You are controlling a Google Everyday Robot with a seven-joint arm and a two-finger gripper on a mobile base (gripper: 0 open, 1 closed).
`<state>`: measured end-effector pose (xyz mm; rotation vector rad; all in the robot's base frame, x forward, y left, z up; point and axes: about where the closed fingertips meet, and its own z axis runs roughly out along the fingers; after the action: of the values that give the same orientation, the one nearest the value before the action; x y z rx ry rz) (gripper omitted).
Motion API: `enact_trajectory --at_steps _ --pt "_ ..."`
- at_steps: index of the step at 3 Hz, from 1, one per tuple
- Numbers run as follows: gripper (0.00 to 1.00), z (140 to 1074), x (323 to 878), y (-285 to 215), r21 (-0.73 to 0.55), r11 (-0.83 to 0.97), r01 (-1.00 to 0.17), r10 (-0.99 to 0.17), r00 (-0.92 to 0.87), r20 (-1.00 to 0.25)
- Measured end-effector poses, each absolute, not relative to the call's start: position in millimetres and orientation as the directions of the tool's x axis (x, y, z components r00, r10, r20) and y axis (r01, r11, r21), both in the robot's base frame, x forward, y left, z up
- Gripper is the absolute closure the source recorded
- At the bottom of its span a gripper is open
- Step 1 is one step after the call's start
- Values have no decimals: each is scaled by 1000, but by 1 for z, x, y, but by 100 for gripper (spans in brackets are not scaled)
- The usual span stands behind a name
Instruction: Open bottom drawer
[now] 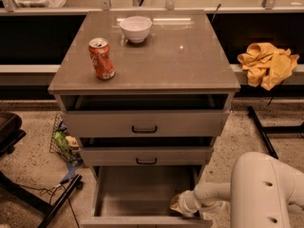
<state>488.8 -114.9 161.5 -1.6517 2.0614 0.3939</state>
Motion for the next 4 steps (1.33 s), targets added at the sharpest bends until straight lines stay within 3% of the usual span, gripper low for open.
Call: enact_trajectory --at_steps 2,4 --pt "100 162 427 -115 33 168 -985 -863 -163 -479" --pt "100 158 445 -114 14 182 -983 -850 -165 -500"
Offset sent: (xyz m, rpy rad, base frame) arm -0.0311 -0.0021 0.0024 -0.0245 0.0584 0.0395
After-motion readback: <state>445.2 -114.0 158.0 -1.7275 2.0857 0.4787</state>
